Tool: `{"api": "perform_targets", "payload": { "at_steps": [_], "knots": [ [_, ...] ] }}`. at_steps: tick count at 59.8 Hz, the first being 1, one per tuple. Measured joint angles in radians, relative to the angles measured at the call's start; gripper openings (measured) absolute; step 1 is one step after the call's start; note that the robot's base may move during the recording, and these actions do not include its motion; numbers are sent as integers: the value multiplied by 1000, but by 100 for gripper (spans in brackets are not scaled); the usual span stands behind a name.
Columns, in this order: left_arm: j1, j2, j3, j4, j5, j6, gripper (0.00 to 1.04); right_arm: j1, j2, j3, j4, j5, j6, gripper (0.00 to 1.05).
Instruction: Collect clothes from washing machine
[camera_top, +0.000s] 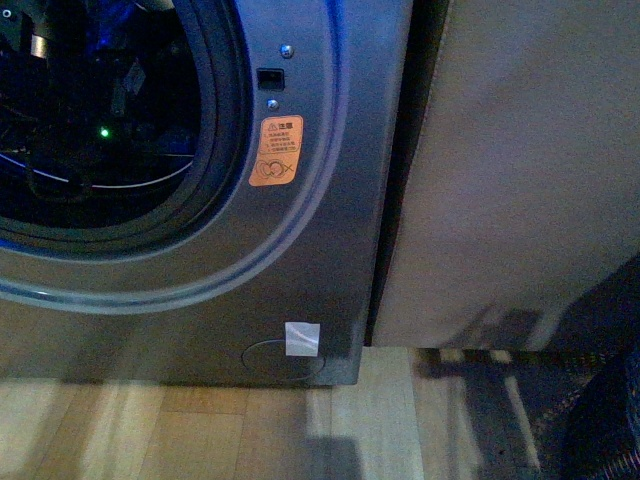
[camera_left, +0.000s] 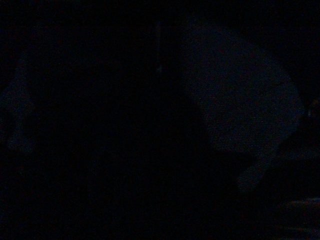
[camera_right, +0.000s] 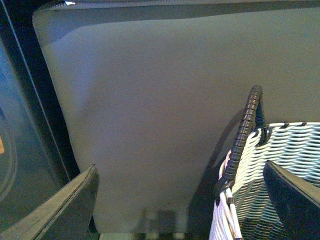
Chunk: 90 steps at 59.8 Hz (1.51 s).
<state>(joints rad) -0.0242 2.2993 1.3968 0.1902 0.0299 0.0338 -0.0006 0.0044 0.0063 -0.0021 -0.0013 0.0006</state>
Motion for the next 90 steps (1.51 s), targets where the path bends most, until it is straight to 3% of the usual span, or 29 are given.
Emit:
{"api": "perform_targets", "payload": {
  "at_steps": [37, 53, 77, 90],
  "knots": [
    [68, -97, -36, 117, 18, -110, 5, 0, 0, 0, 0, 0, 0, 97],
    [89, -234, -148, 183, 121, -118, 5, 0, 0, 0, 0, 0, 0, 97],
    [102, -538, -517, 291, 302, -53, 5, 0, 0, 0, 0, 0, 0, 97],
    [154, -722, -646, 309, 376, -43, 5, 0, 0, 0, 0, 0, 0, 97]
  ]
}}
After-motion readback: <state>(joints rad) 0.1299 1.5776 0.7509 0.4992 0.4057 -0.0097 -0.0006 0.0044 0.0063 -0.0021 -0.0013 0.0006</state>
